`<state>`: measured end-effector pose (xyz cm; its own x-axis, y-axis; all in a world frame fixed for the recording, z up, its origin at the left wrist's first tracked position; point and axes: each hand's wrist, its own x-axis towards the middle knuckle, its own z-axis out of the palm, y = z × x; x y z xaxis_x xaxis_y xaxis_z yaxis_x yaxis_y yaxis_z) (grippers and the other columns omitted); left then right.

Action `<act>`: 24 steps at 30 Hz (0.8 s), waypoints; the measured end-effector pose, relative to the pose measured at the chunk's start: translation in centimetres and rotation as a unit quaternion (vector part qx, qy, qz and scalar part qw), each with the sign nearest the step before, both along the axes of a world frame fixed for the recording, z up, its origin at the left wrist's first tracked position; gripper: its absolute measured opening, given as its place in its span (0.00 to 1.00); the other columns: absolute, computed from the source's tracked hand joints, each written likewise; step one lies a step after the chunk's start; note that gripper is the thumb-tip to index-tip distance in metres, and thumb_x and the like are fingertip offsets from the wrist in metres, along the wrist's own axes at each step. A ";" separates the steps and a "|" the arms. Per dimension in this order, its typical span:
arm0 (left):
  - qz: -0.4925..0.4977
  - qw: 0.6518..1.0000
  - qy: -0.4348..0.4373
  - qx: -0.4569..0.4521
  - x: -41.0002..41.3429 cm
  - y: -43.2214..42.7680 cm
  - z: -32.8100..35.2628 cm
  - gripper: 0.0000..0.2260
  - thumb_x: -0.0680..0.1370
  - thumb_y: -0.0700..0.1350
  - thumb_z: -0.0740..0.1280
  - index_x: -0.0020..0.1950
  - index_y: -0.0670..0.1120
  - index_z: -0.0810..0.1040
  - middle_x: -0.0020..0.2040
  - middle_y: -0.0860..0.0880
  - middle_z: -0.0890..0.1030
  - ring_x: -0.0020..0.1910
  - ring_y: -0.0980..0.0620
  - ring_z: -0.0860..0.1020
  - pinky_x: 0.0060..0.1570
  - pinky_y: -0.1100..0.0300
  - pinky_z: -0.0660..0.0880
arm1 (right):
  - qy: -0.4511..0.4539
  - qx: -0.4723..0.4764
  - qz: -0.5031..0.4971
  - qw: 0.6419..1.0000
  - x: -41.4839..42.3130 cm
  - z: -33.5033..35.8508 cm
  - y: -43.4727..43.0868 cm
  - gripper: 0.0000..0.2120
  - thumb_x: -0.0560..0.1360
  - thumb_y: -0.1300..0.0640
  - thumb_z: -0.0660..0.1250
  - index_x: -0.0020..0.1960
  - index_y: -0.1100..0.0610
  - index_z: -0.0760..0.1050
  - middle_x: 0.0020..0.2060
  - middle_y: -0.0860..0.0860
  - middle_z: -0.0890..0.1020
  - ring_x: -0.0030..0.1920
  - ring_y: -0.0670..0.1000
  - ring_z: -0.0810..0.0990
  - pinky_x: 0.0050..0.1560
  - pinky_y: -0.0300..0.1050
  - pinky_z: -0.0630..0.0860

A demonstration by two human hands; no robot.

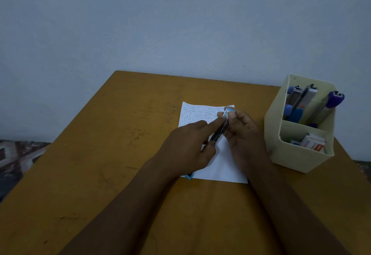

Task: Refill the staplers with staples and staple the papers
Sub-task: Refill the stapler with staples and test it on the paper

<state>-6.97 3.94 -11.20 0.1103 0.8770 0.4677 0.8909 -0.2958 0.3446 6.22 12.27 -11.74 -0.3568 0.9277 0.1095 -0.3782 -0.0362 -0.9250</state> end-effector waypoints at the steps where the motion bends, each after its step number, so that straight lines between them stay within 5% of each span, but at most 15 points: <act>1: -0.002 1.000 0.007 0.004 0.0 0.0 0.0 0.27 0.76 0.47 0.62 0.75 0.51 0.63 0.40 0.52 0.75 0.34 0.57 0.70 0.30 0.57 0.72 | 0.006 -0.003 0.002 1.000 0.0 0.0 0.0 0.10 0.74 0.54 0.63 0.52 0.56 0.77 0.47 0.53 0.83 0.49 0.48 0.81 0.48 0.39 0.77; 7: 0.004 0.999 0.044 -0.003 0.1 0.1 -0.1 0.25 0.76 0.48 0.56 0.75 0.52 0.65 0.39 0.50 0.73 0.36 0.53 0.71 0.29 0.54 0.74 | 0.012 -0.010 0.001 1.000 0.0 -0.1 0.1 0.08 0.78 0.59 0.60 0.53 0.57 0.76 0.48 0.53 0.82 0.49 0.47 0.80 0.48 0.39 0.77; 15: -0.001 1.000 -0.016 0.023 0.0 0.0 0.1 0.16 0.75 0.46 0.63 0.61 0.48 0.79 0.42 0.50 0.79 0.38 0.55 0.75 0.33 0.56 0.75 | 0.014 -0.015 -0.007 1.000 -0.1 0.0 0.0 0.08 0.78 0.59 0.59 0.51 0.57 0.76 0.47 0.53 0.83 0.47 0.49 0.81 0.46 0.40 0.78; 24: 0.011 0.999 -0.038 -0.001 -0.1 0.0 -0.1 0.16 0.76 0.48 0.64 0.63 0.50 0.76 0.42 0.53 0.79 0.34 0.59 0.70 0.33 0.58 0.74 | -0.001 -0.022 -0.008 1.000 -0.1 0.2 0.0 0.08 0.78 0.58 0.59 0.51 0.58 0.76 0.48 0.54 0.82 0.50 0.52 0.80 0.50 0.40 0.79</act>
<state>-7.02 3.98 -11.28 0.0554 0.8799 0.4718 0.8681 -0.2760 0.4127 6.15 12.31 -11.58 -0.3421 0.9371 0.0686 -0.3771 -0.0700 -0.9235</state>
